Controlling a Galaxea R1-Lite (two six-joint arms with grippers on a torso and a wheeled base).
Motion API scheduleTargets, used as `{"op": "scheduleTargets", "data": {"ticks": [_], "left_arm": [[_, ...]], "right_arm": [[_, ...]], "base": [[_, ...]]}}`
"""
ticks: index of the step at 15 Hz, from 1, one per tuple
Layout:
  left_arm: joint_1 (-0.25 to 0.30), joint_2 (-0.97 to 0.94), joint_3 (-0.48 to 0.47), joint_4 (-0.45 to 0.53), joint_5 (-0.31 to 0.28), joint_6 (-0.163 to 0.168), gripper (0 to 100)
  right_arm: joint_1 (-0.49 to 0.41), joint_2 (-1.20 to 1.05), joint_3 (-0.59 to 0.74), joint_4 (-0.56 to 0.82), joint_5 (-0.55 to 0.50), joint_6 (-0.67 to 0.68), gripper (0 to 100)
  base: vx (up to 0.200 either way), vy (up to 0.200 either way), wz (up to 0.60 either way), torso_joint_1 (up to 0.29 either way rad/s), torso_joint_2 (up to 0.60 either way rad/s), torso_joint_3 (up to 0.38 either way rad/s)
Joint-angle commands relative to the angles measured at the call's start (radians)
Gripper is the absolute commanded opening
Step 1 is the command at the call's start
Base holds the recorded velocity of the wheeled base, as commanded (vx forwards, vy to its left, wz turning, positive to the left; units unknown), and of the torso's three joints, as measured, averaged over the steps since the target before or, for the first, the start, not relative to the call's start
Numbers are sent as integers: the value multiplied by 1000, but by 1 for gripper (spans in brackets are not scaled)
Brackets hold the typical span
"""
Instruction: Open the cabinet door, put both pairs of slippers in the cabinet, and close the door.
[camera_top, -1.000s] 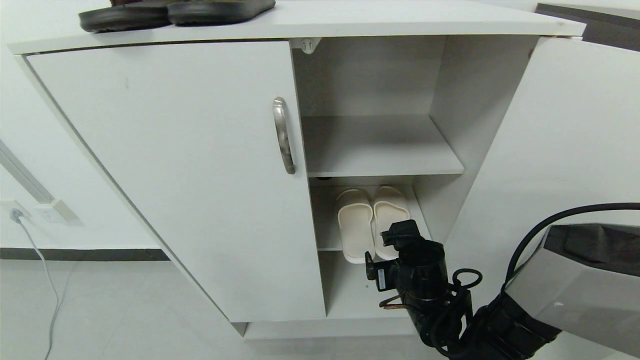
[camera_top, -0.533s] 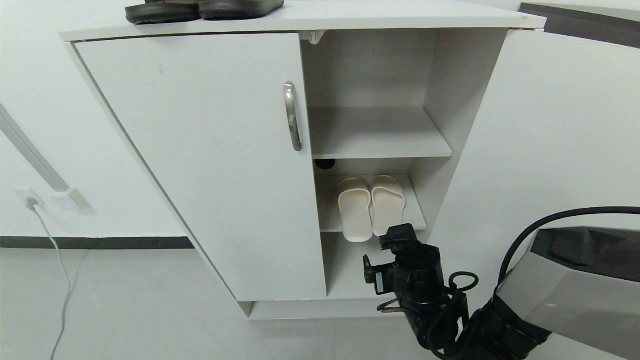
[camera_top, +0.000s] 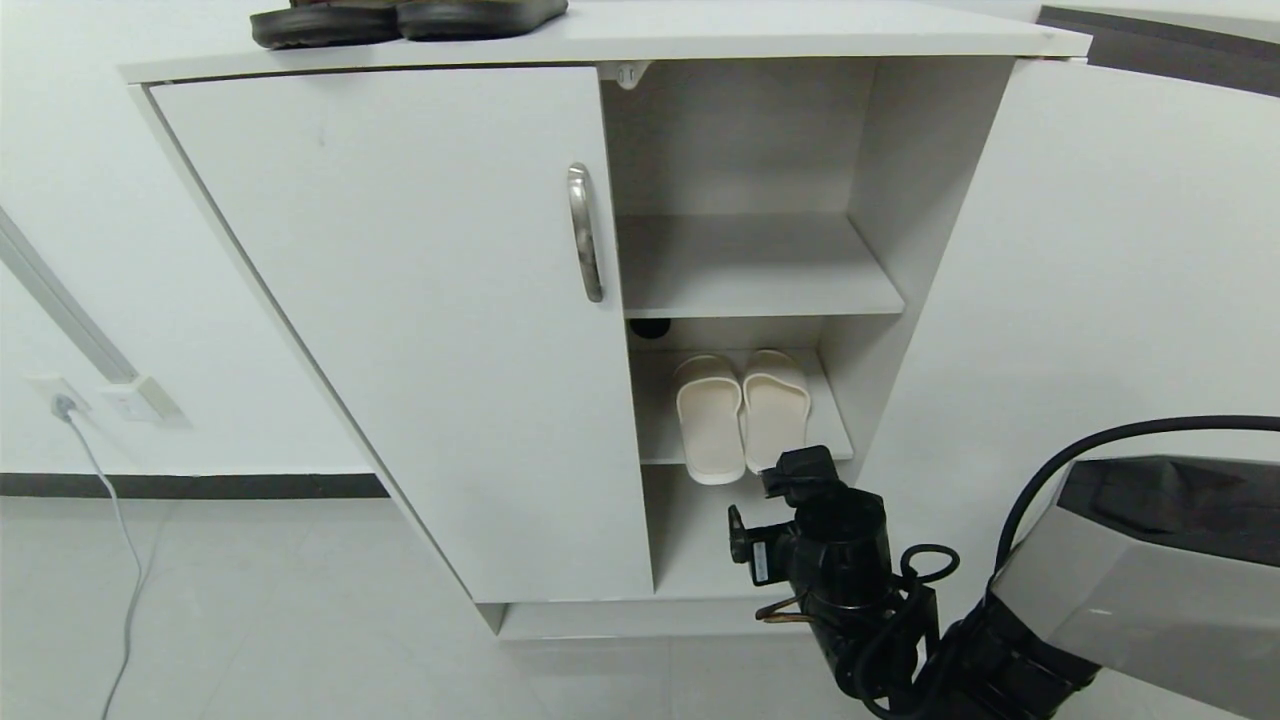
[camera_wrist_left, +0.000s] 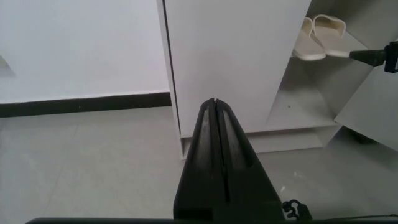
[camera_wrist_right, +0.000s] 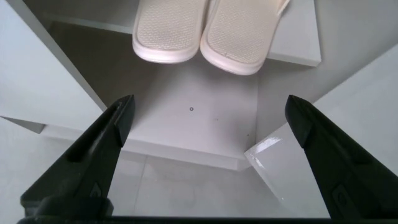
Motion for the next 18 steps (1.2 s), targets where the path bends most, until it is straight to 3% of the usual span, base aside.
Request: {"op": "scheduleTargets", "data": {"ticks": [1, 13, 18], "left_arm": [[1, 1, 0, 0, 0, 0, 0], [1, 1, 0, 0, 1, -1, 0], [1, 1, 0, -2, 1, -4, 0]], "right_arm": [[3, 4, 2, 1, 0, 0, 100], [3, 5, 11, -13, 6, 5, 100], [3, 7, 15, -36, 6, 2, 100]], "base": [[0, 0, 0, 0, 0, 0], [0, 0, 0, 3, 3, 139], [0, 0, 0, 0, 0, 0]]}}
